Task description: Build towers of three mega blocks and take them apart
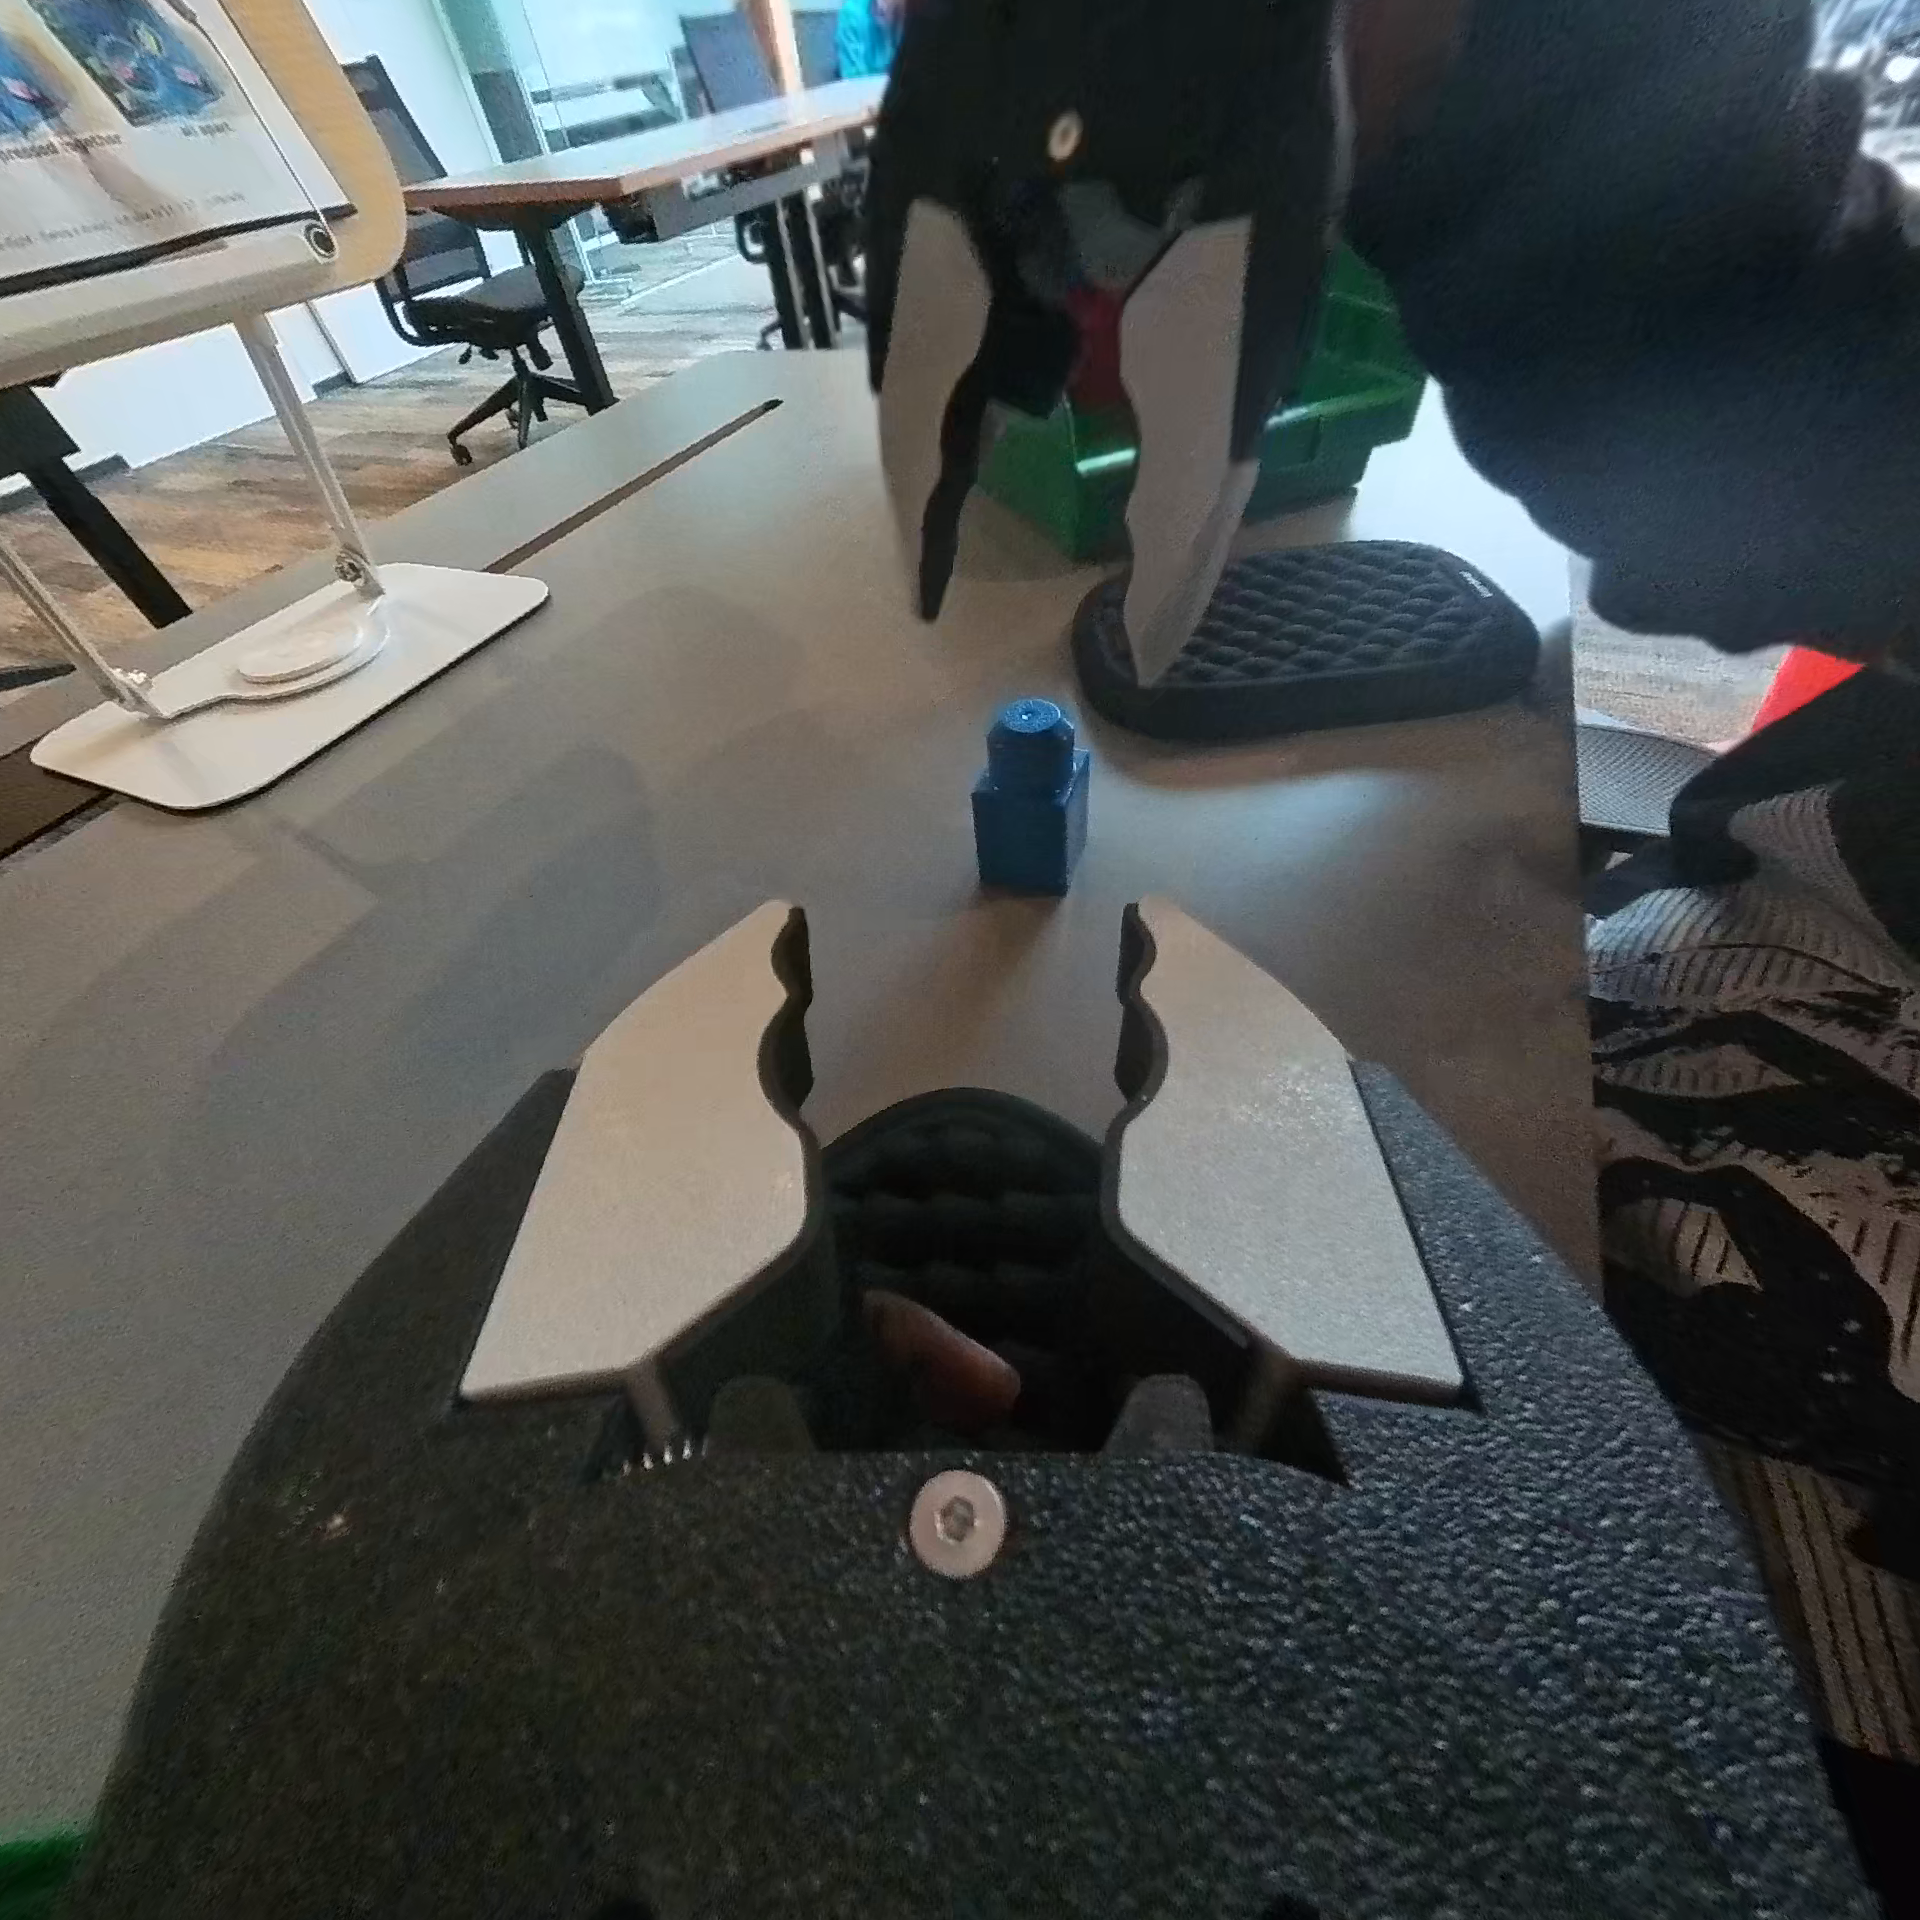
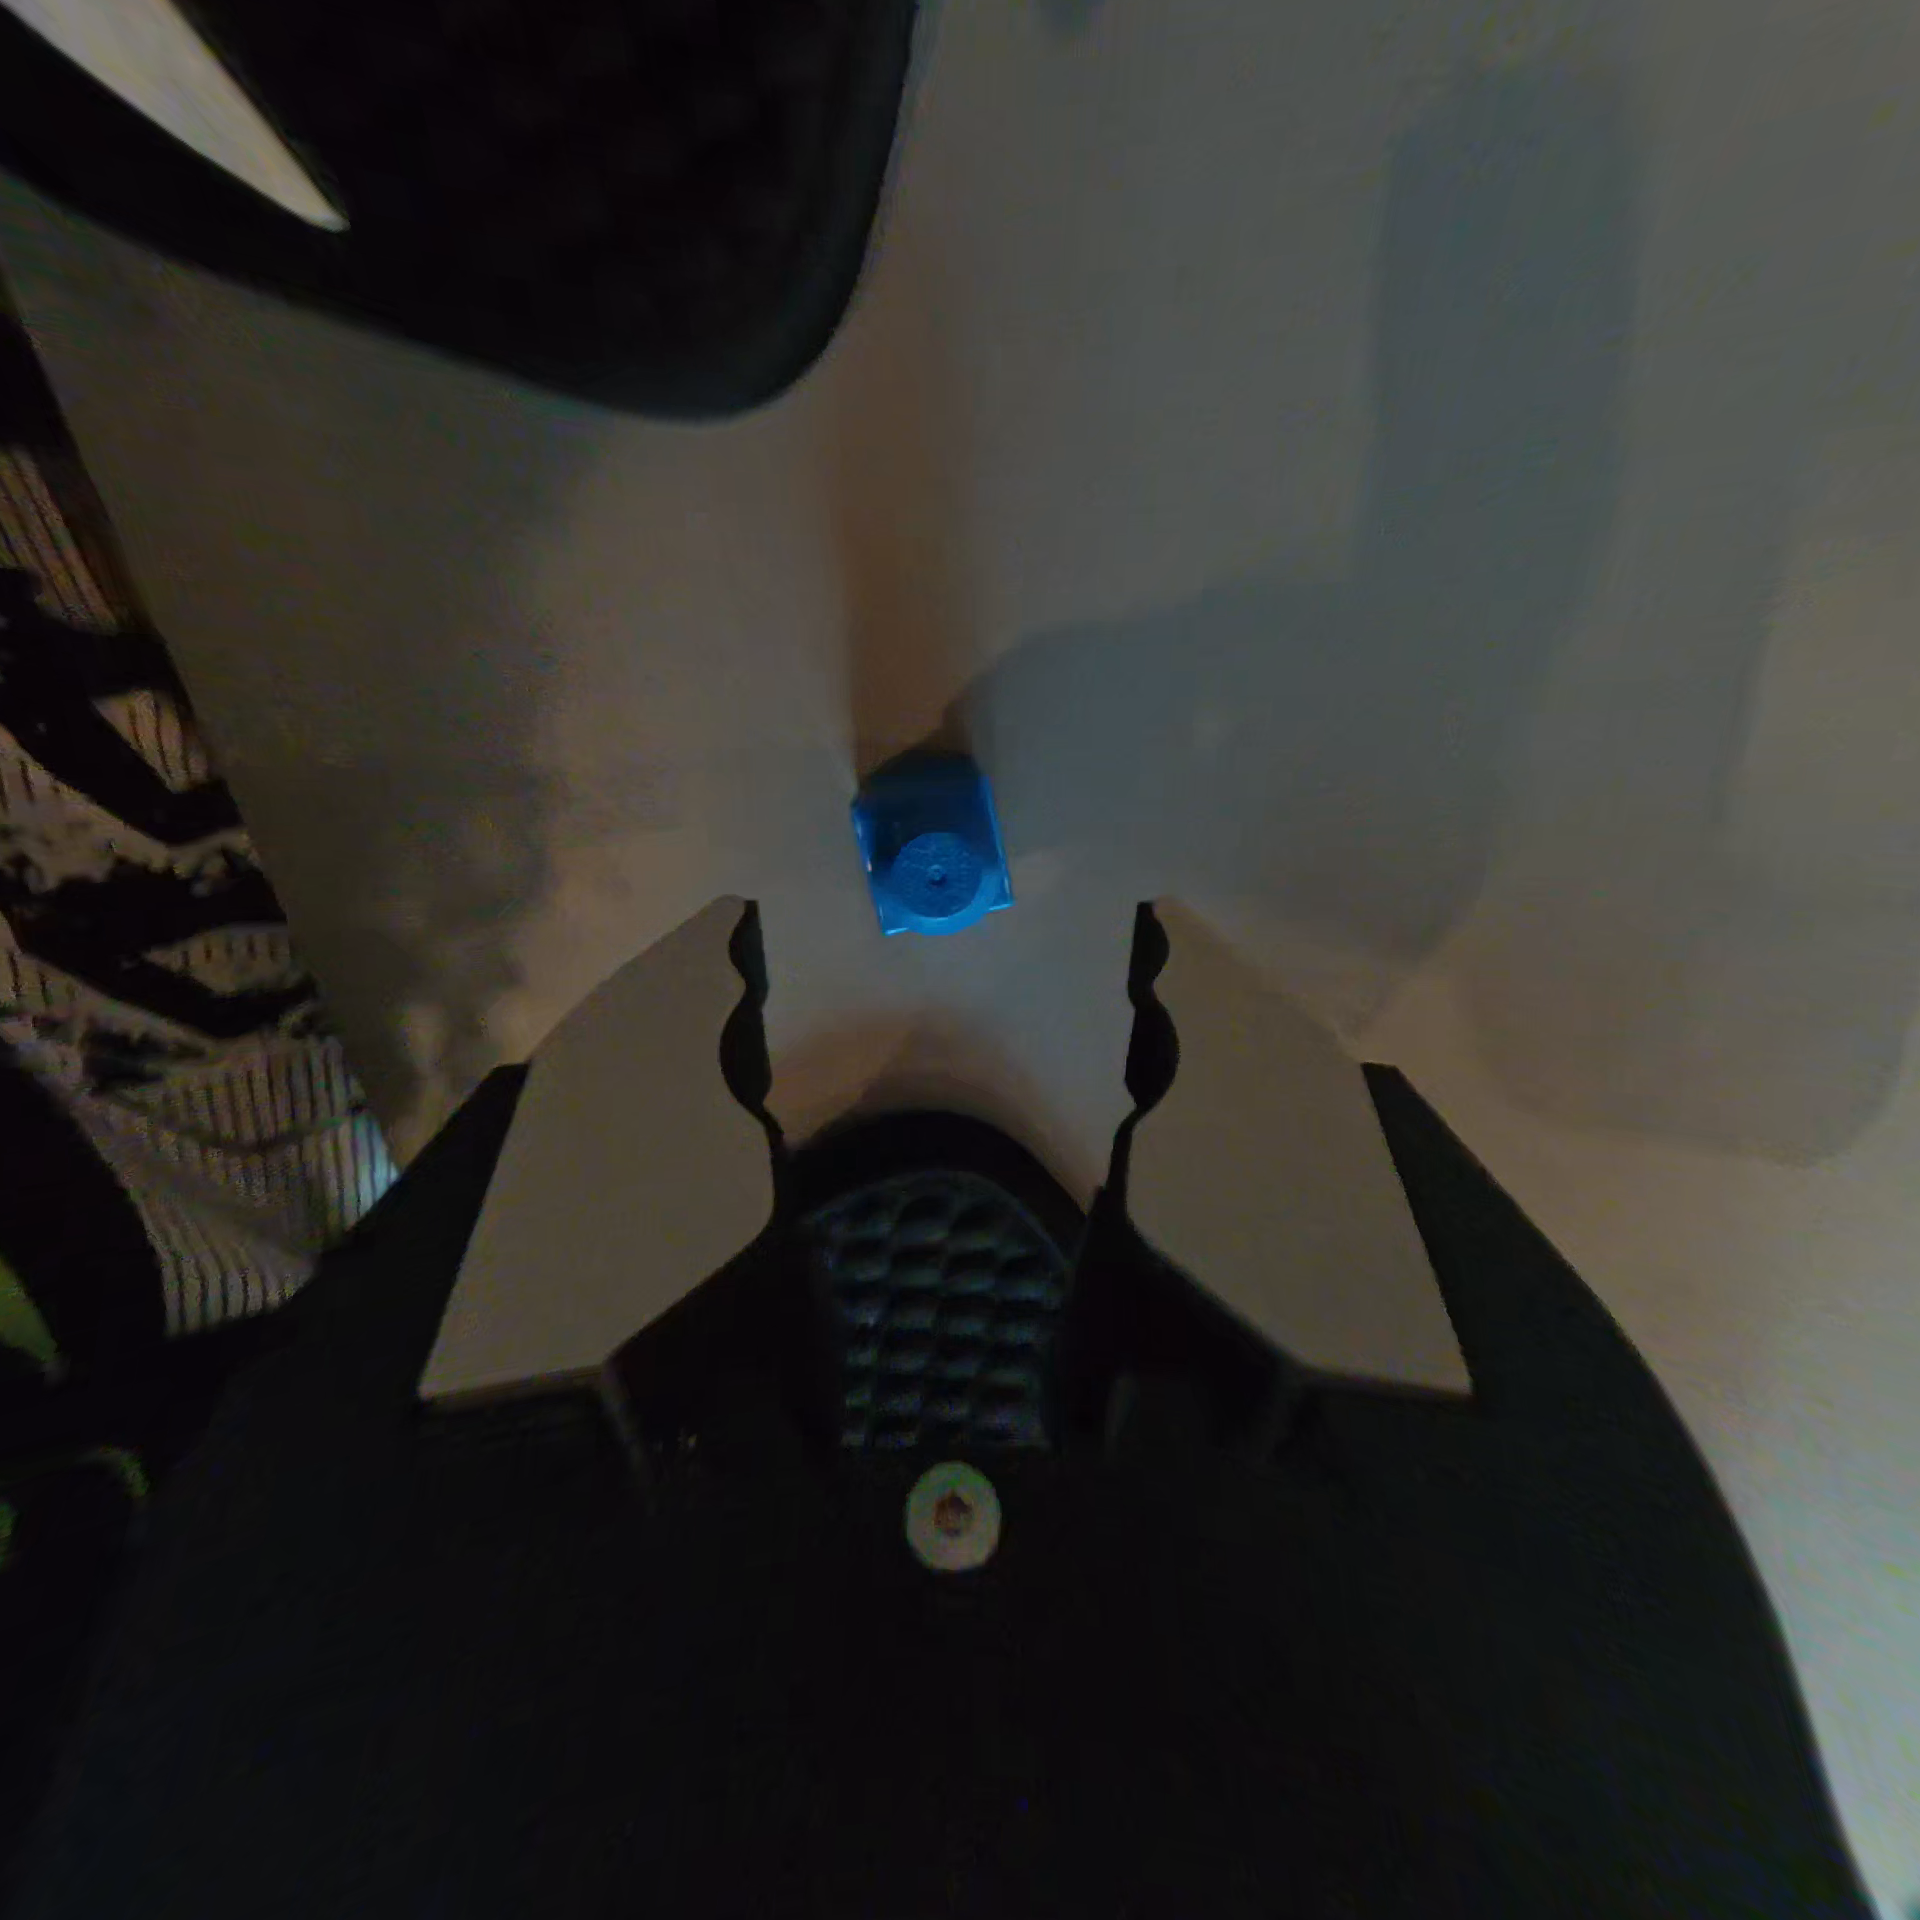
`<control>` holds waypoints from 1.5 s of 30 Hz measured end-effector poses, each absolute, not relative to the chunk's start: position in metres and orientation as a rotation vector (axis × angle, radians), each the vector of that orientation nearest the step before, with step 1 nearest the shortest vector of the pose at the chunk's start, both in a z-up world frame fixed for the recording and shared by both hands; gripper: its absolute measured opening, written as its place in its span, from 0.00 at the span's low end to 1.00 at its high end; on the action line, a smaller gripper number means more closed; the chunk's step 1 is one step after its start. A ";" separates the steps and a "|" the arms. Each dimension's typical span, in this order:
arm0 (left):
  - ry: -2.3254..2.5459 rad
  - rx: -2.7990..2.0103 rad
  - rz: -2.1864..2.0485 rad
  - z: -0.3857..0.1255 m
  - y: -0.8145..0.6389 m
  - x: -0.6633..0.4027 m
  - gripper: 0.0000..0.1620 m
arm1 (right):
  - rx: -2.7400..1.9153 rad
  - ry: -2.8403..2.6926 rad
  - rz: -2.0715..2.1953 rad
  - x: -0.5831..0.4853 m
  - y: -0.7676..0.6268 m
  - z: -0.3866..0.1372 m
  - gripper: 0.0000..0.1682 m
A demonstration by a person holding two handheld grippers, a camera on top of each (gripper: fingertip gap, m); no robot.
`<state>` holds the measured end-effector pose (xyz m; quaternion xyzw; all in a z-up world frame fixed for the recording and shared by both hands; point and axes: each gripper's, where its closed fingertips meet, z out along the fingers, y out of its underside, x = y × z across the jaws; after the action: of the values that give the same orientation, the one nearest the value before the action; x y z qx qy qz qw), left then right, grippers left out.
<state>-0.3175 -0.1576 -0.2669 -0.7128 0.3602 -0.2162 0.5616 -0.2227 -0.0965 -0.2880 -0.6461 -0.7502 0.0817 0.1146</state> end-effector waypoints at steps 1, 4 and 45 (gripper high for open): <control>0.847 -1.682 -0.508 -0.267 -0.157 -0.318 0.35 | -1.861 -2.114 0.313 -0.222 -0.095 -0.283 0.41; 0.846 -1.689 -0.499 -0.269 -0.156 -0.318 0.35 | -1.763 -1.827 0.502 -0.213 -0.087 -0.269 0.42; 1.410 -2.568 0.348 -0.313 -0.158 -0.644 0.32 | -1.340 -1.116 1.049 -0.147 -0.090 -0.255 0.36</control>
<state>-0.6440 -0.1575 -0.3126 -0.8665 0.4758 0.1173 0.0955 -0.1468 -0.0898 -0.2552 -0.5601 -0.4666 0.4386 0.5256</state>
